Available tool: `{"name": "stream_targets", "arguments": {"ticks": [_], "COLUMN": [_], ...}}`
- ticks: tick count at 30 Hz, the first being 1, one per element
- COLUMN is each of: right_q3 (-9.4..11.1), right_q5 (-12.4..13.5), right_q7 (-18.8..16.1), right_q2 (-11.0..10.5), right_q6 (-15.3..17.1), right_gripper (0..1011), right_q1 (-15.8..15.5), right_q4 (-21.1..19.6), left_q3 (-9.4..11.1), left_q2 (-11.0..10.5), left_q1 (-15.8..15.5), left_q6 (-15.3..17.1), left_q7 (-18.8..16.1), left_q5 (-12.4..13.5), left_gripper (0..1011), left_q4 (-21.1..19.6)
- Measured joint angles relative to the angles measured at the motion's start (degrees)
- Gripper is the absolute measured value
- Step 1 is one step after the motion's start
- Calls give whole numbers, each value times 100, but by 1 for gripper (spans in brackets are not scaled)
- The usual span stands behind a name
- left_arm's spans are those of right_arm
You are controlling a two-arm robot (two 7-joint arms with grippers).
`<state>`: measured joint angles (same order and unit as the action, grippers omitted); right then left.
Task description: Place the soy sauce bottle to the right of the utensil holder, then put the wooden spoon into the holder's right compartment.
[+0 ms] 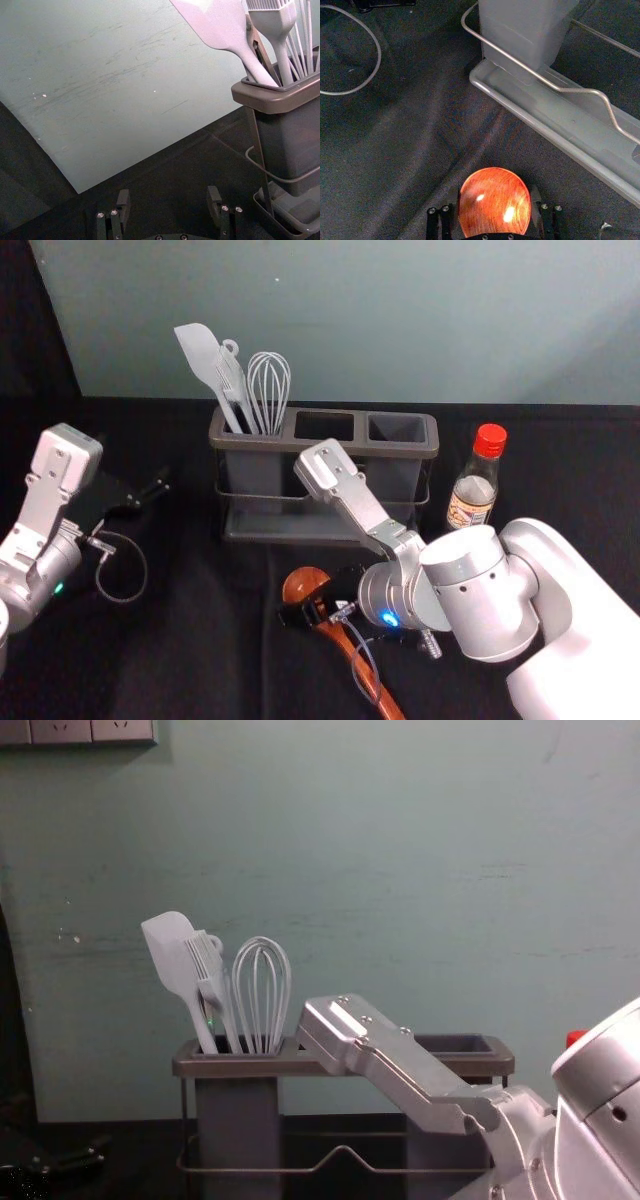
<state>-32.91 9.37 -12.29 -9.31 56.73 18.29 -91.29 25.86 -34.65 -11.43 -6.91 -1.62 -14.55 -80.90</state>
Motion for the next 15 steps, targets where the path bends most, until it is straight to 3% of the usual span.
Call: {"name": "stream_targets", "arguments": {"ticks": [2,4,7,15], "right_q3": [6,91,179,569], "right_q5": [-1,3,8,125], "right_q7": [-23,-191,-323,-755], "right_q2": [-12,-228,-388,-792], "right_q6": [-29,-297,-506,-1439], "right_gripper": [836,836,836,836], "right_q1": [-10,-121,-215,-616], "right_q4": [-18,-289,-529,-1356], "left_q3": [0,0,0,0], "left_q2": [1,0,0,0], "left_q1": [0,0,0,0], "left_q6": [0,0,0,0], "left_q7": [0,0,0,0], "left_q5": [0,0,0,0], "left_gripper": [1005,1005,1005,1005], "left_q4": [0,0,0,0]}}
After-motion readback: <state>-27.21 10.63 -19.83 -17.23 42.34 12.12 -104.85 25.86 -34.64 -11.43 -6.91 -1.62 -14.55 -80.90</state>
